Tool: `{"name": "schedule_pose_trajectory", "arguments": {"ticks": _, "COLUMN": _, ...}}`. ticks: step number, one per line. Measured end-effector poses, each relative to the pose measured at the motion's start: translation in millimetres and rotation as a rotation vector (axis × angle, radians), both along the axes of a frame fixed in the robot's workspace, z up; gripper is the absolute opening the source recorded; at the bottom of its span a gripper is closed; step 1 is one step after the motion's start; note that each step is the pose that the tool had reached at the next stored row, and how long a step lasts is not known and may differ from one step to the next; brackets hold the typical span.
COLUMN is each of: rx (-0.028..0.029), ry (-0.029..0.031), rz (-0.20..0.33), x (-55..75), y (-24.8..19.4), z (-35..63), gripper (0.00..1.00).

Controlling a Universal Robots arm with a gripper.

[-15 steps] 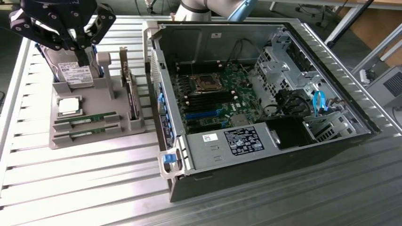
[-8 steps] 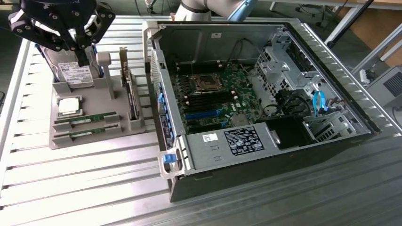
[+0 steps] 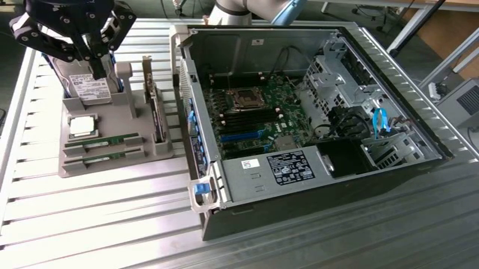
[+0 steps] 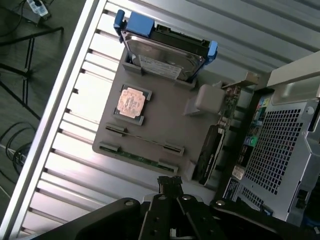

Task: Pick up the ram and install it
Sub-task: 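Pick up the ram and move it above insertion slot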

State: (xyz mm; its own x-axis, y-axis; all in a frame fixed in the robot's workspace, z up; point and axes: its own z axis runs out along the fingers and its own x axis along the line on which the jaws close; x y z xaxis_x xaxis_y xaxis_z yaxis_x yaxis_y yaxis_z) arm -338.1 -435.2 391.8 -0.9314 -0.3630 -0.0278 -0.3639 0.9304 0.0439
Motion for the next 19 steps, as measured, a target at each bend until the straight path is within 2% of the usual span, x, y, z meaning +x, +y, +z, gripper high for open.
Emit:
{"name": "schedule_pose_trajectory", "arguments": {"ticks": 11, "rx": -0.0003, "ry": 0.0, "rz": 0.103, "x": 0.0, "y": 0.0, "z": 0.0, "gripper": 0.09}}
{"name": "schedule_pose_trajectory", "arguments": {"ticks": 19, "rx": -0.0018, "ry": 0.0001, "rz": 0.234, "x": 0.0, "y": 0.0, "z": 0.0, "gripper": 0.09}}
